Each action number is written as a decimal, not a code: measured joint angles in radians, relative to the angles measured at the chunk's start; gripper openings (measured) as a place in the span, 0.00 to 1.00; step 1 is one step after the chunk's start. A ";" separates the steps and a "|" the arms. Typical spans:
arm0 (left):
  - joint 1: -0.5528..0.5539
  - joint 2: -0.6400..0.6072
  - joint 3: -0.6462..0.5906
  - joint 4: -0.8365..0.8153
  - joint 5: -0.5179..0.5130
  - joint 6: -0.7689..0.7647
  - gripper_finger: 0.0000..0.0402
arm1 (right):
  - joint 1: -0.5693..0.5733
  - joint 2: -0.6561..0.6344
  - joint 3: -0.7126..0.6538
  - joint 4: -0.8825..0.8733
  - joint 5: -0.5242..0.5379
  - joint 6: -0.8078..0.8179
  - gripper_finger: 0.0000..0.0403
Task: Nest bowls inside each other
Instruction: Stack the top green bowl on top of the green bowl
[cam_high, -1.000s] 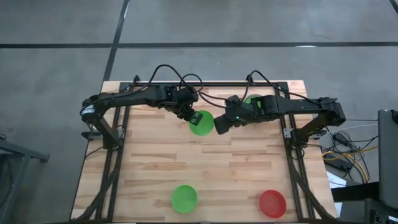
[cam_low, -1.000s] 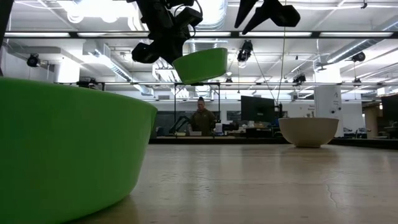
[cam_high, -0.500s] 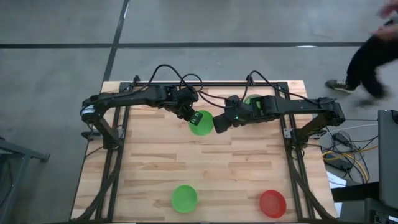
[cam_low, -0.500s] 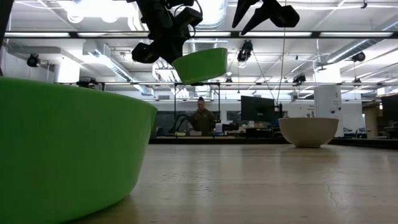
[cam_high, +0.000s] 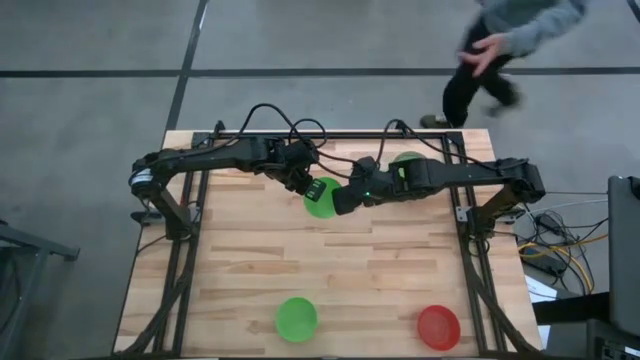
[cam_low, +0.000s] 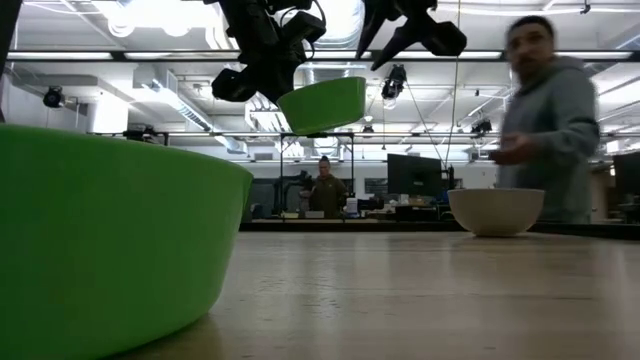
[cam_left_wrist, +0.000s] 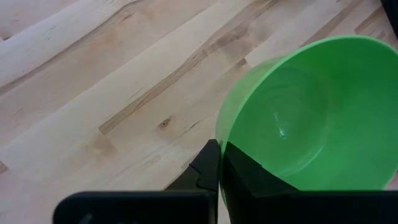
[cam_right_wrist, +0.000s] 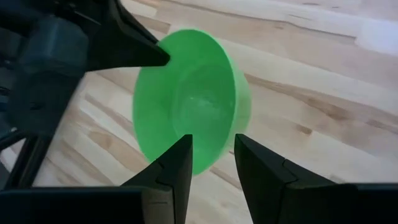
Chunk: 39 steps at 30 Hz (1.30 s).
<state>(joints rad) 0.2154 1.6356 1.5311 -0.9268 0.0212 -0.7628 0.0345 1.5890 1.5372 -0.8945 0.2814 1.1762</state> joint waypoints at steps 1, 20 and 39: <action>0.000 0.000 0.000 0.000 0.000 0.000 0.02 | 0.000 0.000 0.000 -0.008 0.000 0.008 0.29; 0.000 0.000 0.000 0.005 0.000 0.000 0.02 | 0.000 0.062 0.000 0.002 0.029 0.034 0.32; 0.000 0.001 0.000 0.008 0.000 0.006 0.02 | 0.000 0.071 0.000 -0.056 0.033 0.044 0.32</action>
<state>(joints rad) 0.2153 1.6363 1.5311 -0.9192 0.0212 -0.7563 0.0341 1.6596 1.5372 -0.9509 0.3145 1.2203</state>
